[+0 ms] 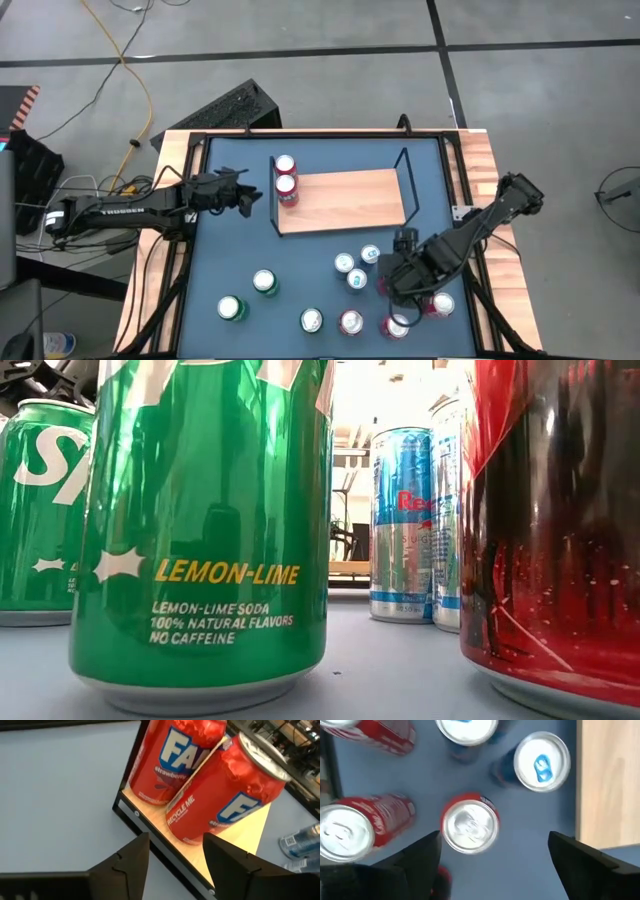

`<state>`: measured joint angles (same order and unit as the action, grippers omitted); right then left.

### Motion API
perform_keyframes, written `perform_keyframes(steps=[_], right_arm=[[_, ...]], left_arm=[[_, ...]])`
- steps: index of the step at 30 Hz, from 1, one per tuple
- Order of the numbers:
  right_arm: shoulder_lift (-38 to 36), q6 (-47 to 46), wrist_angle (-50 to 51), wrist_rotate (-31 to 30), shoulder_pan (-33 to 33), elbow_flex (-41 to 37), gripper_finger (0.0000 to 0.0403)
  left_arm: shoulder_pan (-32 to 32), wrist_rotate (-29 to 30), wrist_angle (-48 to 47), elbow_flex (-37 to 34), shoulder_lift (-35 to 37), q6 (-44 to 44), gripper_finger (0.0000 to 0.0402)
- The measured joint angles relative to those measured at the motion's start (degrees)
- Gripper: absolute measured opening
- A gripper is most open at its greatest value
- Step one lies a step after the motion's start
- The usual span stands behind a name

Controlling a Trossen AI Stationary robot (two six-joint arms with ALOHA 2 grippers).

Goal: Place canned beverage on shelf
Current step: Put the orange soda can on the shelf aligned with other orange soda cans

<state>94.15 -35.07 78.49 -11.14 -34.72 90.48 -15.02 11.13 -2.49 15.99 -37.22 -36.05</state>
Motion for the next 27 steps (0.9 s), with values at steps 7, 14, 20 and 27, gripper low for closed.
perform_keyframes(steps=[7,14,20,27], right_arm=[[-0.83,-1.81,-9.43,0.46,-1.23,-7.85,0.0343],[-1.84,-1.81,-13.61,0.26,-2.16,-12.24,0.0343],[-4.77,-1.53,-21.33,0.10,-2.46,-19.92,0.0343],[-4.96,-1.94,-25.01,0.77,-1.91,-25.09,0.0334]], left_arm=[[0.02,-0.15,-1.53,0.00,-0.01,-0.47,0.0179],[0.02,0.49,-1.62,0.00,-0.02,-0.86,0.0179],[0.02,1.27,-1.62,0.00,0.00,-2.72,0.0179],[0.02,1.64,-1.87,0.00,0.00,-2.84,0.0179]])
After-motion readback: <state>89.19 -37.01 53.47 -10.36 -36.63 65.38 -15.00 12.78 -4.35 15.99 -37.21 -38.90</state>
